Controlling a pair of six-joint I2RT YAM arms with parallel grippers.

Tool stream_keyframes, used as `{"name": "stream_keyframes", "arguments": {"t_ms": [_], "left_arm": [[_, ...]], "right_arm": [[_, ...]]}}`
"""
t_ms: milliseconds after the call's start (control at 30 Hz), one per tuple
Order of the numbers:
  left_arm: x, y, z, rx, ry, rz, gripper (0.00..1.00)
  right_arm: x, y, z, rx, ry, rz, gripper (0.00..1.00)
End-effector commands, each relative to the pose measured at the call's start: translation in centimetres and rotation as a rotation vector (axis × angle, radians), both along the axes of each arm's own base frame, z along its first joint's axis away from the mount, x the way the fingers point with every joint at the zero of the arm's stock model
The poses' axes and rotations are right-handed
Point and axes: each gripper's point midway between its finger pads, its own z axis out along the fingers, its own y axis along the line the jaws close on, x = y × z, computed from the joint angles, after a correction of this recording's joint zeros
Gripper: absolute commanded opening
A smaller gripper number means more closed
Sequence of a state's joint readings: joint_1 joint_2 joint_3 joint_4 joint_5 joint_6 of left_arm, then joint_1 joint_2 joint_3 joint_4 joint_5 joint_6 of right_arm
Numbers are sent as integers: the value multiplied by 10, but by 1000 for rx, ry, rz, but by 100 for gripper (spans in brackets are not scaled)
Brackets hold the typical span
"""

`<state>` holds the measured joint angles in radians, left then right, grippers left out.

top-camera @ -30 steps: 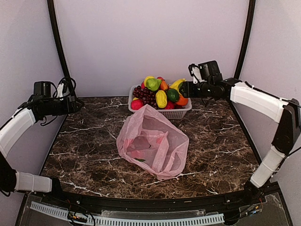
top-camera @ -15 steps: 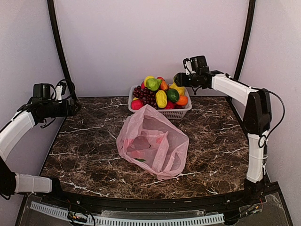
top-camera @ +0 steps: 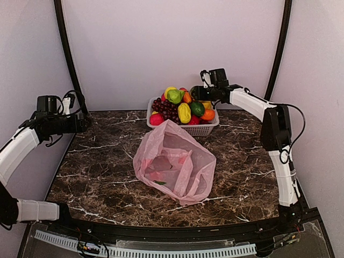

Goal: Untie the knot of the plastic bag and take out the fruit
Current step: Place the fake fruit in the bin.

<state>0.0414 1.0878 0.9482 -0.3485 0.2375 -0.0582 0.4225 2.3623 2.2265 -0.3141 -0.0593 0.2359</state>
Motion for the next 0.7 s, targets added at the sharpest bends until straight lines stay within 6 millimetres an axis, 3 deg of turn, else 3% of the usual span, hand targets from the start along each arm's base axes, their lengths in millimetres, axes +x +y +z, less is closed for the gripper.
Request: {"name": "stream_keyframes", "arguments": {"t_ms": [0, 500, 667], "left_arm": [[-5, 2, -1, 13, -6, 6, 87], [-7, 2, 3, 5, -25, 8, 88], [-7, 1, 3, 0, -24, 5, 88]], "right_arm": [[16, 1, 16, 18, -83, -8, 59], [40, -4, 5, 31, -116, -37, 64], [43, -4, 5, 36, -123, -31, 70]]}}
